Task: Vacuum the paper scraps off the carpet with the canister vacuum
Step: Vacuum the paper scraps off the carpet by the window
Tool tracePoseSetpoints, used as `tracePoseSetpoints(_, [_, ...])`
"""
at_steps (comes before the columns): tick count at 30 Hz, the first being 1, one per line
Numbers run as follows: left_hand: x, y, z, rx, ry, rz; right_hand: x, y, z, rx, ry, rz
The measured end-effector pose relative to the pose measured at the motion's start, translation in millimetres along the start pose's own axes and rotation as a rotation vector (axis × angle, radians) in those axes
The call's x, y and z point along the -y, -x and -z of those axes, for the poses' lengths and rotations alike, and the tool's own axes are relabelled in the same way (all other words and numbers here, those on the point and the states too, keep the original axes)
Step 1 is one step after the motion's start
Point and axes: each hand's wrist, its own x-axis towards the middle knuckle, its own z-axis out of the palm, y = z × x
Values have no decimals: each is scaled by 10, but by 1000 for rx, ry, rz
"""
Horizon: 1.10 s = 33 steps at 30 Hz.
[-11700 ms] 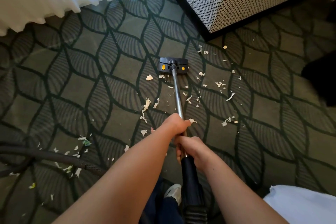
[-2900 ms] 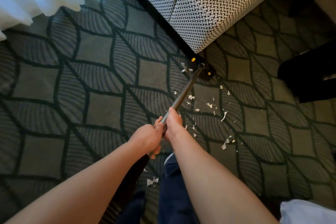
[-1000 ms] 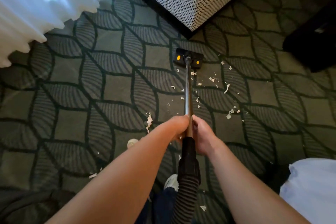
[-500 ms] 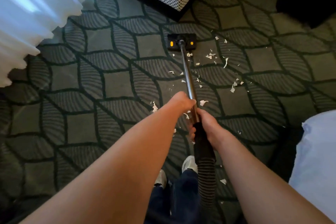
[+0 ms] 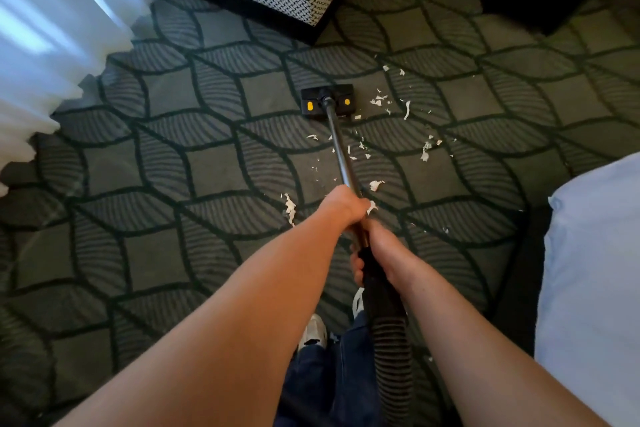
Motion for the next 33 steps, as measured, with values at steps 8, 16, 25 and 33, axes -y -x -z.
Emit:
tracePoseSetpoints(8, [48, 417, -1, 79, 21, 10, -190, 371, 17, 1, 36, -16])
tracePoseSetpoints(16, [79, 615, -20, 72, -35, 9, -323, 511, -29, -3, 10, -55])
tracePoseSetpoints(25, [186, 702, -64, 88, -50, 71, -513, 594, -106, -3, -48, -95])
tracePoseSetpoints(33, [344, 911, -159, 141, -72, 100, -727, 815, -100, 12, -44, -103])
